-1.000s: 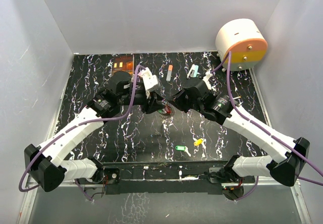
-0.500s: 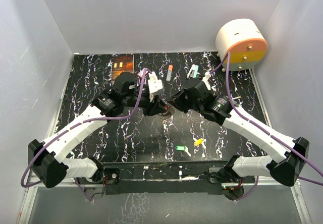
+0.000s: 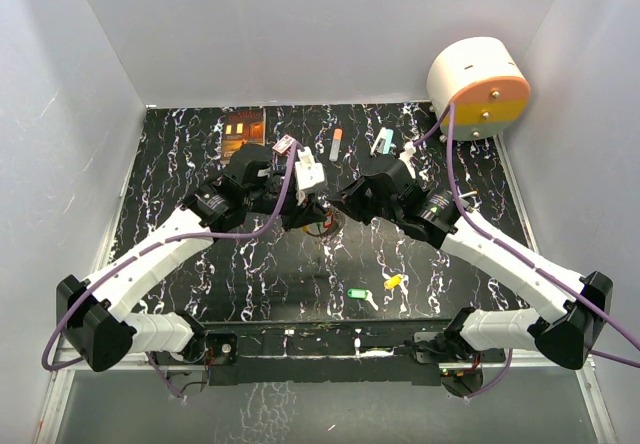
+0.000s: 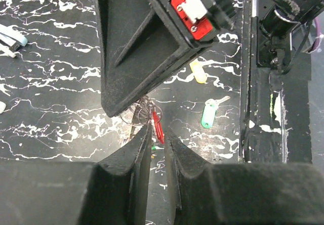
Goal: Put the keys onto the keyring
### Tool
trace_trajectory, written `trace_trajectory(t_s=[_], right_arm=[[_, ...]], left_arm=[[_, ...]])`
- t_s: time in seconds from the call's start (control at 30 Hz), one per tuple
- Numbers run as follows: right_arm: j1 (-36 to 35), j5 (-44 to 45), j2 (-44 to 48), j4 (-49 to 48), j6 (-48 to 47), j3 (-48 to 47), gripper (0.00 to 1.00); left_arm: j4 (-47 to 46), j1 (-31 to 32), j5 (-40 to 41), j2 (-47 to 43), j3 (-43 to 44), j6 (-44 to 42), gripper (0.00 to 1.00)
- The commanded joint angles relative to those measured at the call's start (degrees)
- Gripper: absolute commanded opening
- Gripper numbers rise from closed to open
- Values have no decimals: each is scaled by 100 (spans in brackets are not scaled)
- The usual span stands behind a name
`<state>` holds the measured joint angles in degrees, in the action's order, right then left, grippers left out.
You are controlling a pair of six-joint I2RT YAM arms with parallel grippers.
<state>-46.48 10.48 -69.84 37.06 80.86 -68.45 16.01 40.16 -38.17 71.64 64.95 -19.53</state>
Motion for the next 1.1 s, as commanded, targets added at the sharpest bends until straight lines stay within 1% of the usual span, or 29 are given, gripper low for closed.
trace_trajectory(t_s=[0.0,0.23,0.5,0.6,0.8,0.9,0.93,1.03,1.07], right_arm=[[-5,-137,116,-547,-57,-78,7],[-8,-201,155,-605,-61,39,7],[-9,-273,134,-696,-79,60,7],[-3,-273,143,-708,-79,59,7],[-4,-231,168,-698,-79,59,7],[-8,-202,170,-694,-79,62,7],[-8,-196,169,-694,-79,60,7],[-6,-204,155,-693,-79,59,7],[-12,-204,155,-706,-79,59,7]], left_arm=[[150,27,222,66,266,-227,17],[148,27,573,70,385,-124,24],[242,27,417,85,457,-92,25],[253,27,379,95,457,-117,22],[333,36,293,83,458,-128,8],[410,36,309,49,466,-141,7],[444,37,327,30,477,-139,8],[596,36,399,-37,508,-154,20],[620,36,425,-61,514,-150,21]])
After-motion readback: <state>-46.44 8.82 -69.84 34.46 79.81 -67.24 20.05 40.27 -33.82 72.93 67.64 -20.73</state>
